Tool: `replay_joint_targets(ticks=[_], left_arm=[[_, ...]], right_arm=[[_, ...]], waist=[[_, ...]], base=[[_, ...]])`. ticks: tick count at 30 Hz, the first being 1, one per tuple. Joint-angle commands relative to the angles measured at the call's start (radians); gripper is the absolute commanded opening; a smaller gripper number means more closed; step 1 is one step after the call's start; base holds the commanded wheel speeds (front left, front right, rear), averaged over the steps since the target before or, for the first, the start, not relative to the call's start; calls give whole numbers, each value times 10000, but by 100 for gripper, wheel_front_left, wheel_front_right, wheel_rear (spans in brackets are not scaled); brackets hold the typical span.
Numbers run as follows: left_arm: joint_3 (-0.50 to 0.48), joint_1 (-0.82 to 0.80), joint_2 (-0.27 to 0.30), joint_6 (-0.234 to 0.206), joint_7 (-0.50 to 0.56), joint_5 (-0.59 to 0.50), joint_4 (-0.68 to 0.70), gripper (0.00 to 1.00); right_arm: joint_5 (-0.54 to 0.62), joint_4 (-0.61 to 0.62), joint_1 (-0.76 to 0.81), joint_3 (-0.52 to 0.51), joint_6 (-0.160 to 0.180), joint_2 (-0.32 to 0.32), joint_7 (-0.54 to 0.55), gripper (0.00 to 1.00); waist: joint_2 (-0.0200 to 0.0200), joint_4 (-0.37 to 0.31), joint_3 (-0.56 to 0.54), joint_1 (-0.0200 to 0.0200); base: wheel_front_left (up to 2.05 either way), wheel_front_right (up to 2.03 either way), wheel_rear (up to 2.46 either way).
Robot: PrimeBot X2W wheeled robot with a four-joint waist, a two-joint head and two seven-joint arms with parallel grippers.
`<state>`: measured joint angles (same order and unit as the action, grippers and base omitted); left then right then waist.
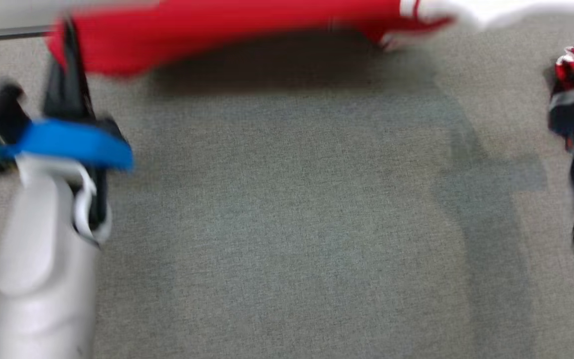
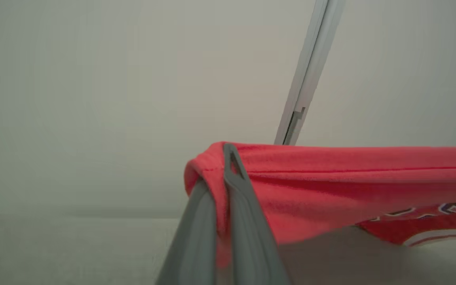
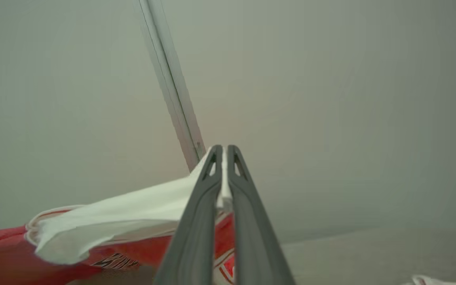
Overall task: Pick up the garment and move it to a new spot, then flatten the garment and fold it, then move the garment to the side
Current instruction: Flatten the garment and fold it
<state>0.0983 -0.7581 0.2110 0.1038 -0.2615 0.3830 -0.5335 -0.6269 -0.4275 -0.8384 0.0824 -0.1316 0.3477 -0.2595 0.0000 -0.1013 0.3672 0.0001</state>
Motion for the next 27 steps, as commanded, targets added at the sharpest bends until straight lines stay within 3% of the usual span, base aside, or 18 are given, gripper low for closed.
replay_joint_targets(ticks=[1,8,12,27], left_arm=[[-219,1080,-258,33,-42,112,-81,0],[-636,4012,-1210,198,-48,-9,-72,0],[-560,5278,-1456,259,-48,-49,61,0],[69,8424,-1597,270,-49,478,919,0]], right_arm=[[-484,206,1362,-7,15,-122,-64,0],[-905,656,5439,548,12,-452,-70,0],[-1025,687,6982,268,11,-771,-65,0],[-957,825,9814,2,11,-1129,-67,0]], waist=[[0,-51,-156,-1],[0,-72,-848,-1],[0,-3,-1505,-1],[0,699,-3380,-1]], base=[[0,0,0],[0,0,0],[0,0,0],[0,0,0]])
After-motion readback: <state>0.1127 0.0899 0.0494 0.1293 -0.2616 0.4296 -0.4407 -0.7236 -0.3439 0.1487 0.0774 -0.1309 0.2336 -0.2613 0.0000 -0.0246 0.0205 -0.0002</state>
